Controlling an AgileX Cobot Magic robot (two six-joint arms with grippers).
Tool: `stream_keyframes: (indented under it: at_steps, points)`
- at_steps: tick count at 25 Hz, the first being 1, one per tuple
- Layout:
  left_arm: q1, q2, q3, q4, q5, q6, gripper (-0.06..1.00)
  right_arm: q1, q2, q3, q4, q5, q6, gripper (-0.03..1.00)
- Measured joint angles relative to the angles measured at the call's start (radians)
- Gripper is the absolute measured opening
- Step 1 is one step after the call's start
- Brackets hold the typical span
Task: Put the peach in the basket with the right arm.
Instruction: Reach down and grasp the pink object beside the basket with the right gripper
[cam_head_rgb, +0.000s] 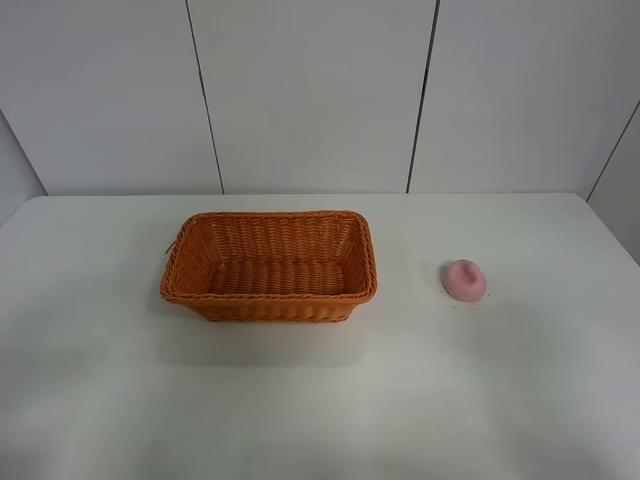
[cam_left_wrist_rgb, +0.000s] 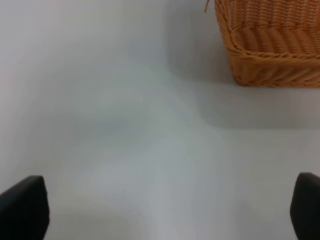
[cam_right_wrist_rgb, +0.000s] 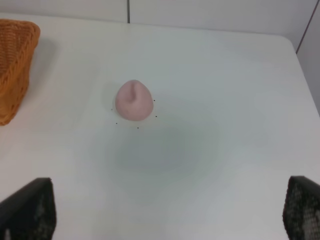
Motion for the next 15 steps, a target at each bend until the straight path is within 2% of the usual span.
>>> stream_keyframes:
  at_steps: [10,13,15]
  points:
    - [0.000,0.000,0.000,0.000,0.000,0.000,0.99,0.000,0.006,0.000,0.000,0.000,0.000,0.70]
    - [0.000,0.000,0.000,0.000,0.000,0.000,0.99,0.000,0.059,-0.010,0.000,0.004,0.007,0.70]
    - [0.000,0.000,0.000,0.000,0.000,0.000,0.99,0.000,0.176,-0.041,0.000,0.008,0.019,0.70]
